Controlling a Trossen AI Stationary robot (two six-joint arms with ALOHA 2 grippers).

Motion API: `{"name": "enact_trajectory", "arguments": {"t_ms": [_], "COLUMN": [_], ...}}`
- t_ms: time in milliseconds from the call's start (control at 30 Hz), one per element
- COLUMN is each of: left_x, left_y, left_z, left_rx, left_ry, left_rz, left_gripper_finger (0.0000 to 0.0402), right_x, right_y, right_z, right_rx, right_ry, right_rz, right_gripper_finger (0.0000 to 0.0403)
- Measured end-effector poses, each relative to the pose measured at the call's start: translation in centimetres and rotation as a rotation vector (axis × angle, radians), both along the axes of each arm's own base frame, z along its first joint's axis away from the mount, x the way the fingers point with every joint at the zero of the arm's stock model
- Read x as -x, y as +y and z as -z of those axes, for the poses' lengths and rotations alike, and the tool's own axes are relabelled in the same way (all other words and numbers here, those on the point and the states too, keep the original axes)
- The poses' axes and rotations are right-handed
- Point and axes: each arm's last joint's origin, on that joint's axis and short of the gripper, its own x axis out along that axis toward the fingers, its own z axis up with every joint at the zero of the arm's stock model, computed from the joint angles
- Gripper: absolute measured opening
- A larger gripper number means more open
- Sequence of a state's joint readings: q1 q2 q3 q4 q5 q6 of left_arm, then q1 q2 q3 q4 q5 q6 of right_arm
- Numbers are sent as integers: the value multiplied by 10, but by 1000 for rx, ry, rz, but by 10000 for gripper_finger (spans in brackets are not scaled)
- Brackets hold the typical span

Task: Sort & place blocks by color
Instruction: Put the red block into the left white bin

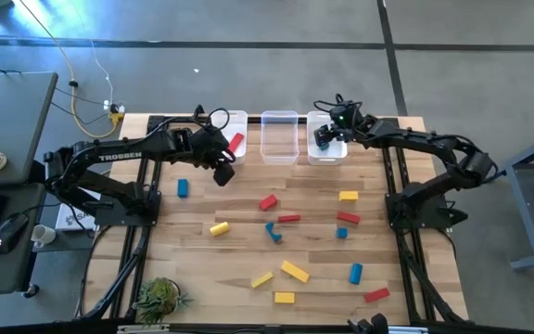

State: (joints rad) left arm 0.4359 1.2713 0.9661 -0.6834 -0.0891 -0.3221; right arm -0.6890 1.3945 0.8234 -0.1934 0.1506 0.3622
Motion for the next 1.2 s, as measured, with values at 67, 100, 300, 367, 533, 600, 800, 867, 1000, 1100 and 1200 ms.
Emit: {"name": "enact_trajectory", "arguments": {"t_ms": [67,100,300,367,533,600,800,867,1000,1100,1200], "left_x": [-1,-2,-7,-9,-19,-24,-34,-37,-40,-42,-44], "left_y": [-3,-5,-16,-19,-27,-30,-38,-41,-46,-49,-52], "left_z": [0,0,0,-1,-6,-9,-16,-18,-22,-33,-46], "left_rx": [2,6,43,47,19,7,-19,-26,-21,-21,-50], "left_ry": [-2,-4,-30,-47,-129,-173,-277,-307,-349,-361,-385], "left_rz": [10,11,-8,-14,26,42,86,100,112,127,151], "left_gripper_finger": [220,220,220,220,220,220,220,220,216,216,216], "right_x": [0,0,-6,-9,-13,-15,-15,-14,-12,-9,-6], "right_y": [6,9,31,39,59,66,84,89,96,99,99], "right_z": [-6,-9,-24,-28,-38,-42,-59,-65,-75,-79,-83], "right_rx": [3,3,14,15,22,29,70,90,120,140,155], "right_ry": [-20,-33,-91,-114,-158,-178,-265,-304,-358,-364,-372], "right_rz": [-13,-18,-78,-99,-158,-178,-247,-263,-285,-276,-267], "right_gripper_finger": [229,229,229,229,229,229,229,229,229,229,229]}}
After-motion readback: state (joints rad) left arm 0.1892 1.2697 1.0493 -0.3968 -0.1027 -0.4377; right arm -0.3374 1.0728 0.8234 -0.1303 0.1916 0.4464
